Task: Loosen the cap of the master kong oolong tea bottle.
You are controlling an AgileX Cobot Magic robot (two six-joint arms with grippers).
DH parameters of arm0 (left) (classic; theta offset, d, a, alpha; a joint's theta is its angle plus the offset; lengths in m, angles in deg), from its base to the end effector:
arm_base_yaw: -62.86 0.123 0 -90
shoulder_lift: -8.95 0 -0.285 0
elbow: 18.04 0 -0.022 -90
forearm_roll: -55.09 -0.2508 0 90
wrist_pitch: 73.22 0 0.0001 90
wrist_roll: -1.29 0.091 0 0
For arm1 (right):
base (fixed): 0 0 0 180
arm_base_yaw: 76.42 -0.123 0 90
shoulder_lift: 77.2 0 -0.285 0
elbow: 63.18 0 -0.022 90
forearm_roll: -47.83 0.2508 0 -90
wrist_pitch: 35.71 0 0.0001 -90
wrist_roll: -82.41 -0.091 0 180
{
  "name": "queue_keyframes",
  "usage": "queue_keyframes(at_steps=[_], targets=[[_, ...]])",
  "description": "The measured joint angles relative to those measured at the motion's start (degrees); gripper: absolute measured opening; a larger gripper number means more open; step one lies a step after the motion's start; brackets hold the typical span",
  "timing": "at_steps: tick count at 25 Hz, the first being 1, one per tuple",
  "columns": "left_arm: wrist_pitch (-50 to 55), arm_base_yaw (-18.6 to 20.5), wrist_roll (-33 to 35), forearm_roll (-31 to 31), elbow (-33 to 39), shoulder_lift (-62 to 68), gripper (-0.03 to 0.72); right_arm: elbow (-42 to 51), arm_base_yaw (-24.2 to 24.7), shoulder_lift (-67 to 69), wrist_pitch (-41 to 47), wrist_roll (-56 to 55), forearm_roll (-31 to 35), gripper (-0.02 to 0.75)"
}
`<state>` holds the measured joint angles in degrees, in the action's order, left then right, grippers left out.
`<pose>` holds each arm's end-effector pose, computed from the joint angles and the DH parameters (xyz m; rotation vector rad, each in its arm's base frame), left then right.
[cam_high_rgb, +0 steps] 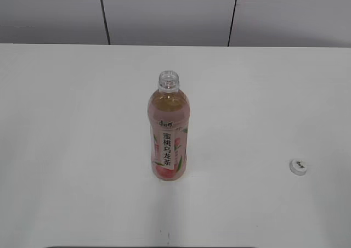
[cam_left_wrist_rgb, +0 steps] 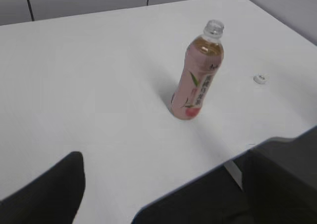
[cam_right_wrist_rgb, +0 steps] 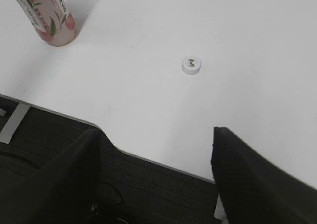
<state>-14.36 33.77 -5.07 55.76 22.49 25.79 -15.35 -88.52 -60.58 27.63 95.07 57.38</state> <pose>0.0067 -0.0048 0.3190 0.4046 2.0120 -0.4021 0.0119 0.0164 0.2777 -0.4748 2.1725 0.2015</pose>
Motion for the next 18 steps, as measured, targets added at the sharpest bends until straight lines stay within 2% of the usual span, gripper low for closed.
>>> queue_keyframes(at_steps=[5, 10, 18], targets=[[7.28, -0.1, 0.18, -0.67, -0.13, -6.07, 0.587, 0.0, 0.0, 0.0, 0.0, 0.0, 0.0, 0.525], [5.37, -0.1, 0.73, -3.24, 2.53, -9.45, 0.587, 0.0, 0.0, 0.0, 0.0, 0.0, 0.0, 0.525], [0.34, -0.1, 1.44, -3.44, 4.49, -9.45, 0.587, 0.0, 0.0, 0.0, 0.0, -0.05, 0.0, 0.525]])
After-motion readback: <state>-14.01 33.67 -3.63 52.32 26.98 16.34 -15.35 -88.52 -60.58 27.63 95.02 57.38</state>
